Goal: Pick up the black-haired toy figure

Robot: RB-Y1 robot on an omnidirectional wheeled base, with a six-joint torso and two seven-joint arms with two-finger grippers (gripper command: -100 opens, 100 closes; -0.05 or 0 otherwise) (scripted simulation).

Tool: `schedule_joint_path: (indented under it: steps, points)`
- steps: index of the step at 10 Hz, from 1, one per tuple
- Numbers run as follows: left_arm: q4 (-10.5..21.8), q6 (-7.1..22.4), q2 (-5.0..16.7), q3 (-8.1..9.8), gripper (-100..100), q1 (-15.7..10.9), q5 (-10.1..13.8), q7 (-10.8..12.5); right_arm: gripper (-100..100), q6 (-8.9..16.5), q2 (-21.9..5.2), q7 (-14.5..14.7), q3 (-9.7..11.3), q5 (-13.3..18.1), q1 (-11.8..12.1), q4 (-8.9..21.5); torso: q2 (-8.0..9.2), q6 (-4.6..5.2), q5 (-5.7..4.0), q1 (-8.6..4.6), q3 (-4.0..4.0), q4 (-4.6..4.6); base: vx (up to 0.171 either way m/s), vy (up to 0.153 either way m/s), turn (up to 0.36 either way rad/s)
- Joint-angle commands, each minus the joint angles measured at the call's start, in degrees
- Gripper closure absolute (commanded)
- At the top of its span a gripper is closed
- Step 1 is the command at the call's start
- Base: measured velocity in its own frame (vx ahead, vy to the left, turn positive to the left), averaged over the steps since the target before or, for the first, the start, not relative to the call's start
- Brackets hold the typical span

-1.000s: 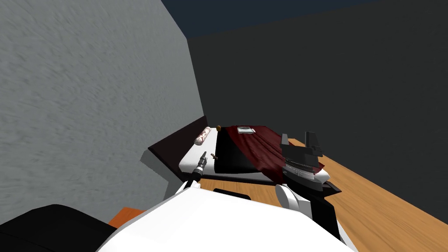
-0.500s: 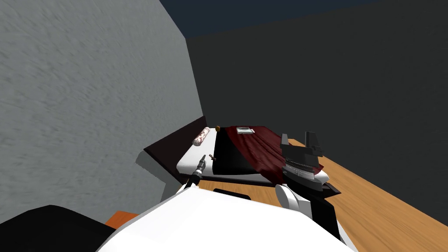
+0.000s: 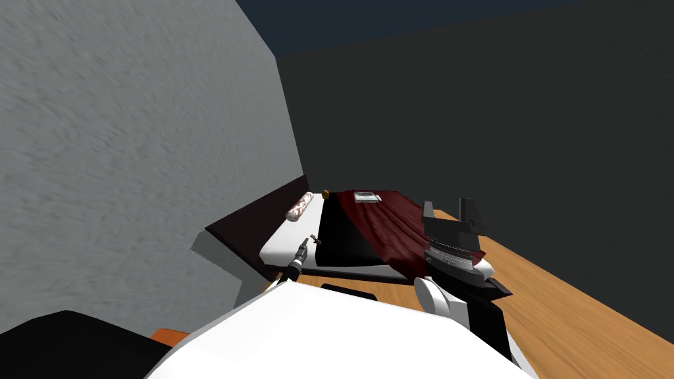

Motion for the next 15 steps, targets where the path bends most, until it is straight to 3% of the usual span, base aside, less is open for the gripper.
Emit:
schedule_joint_path:
  steps: [1, 6, 9, 15]
  points:
    - [1.9, 1.1, -0.2, 0.05, -100, -0.4, 0.1, -0.5, 0, 0.0, 0.0, 0.0, 0.0, 0.0, 0.0, 0.0, 0.00, 0.00, 0.00, 0.00, 0.00, 0.00, 0.083, -0.059, -0.006]
    - [9.9, 3.3, 0.7, -0.23, -100, -2.4, 0.8, -0.8, 0, 0.0, 0.0, 0.0, 0.0, 0.0, 0.0, 0.0, -0.08, -0.01, 0.01, 0.10, -0.04, -0.02, 0.084, -0.048, -0.019]
    - [16.4, 5.6, 1.5, -0.42, -100, -4.2, 1.3, -1.3, 0, 0.0, 0.0, 0.0, 0.0, 0.0, 0.0, 0.0, -0.06, -0.01, 0.02, 0.17, -0.04, -0.01, 0.108, -0.048, -0.031]
    - [20.2, 7.0, 2.0, -0.51, -100, -5.2, 1.7, -1.6, 0, 0.0, 0.0, 0.0, 0.0, 0.0, 0.0, 0.0, 0.18, -0.01, 0.04, 0.28, 0.10, 0.04, 0.062, -0.019, -0.012]
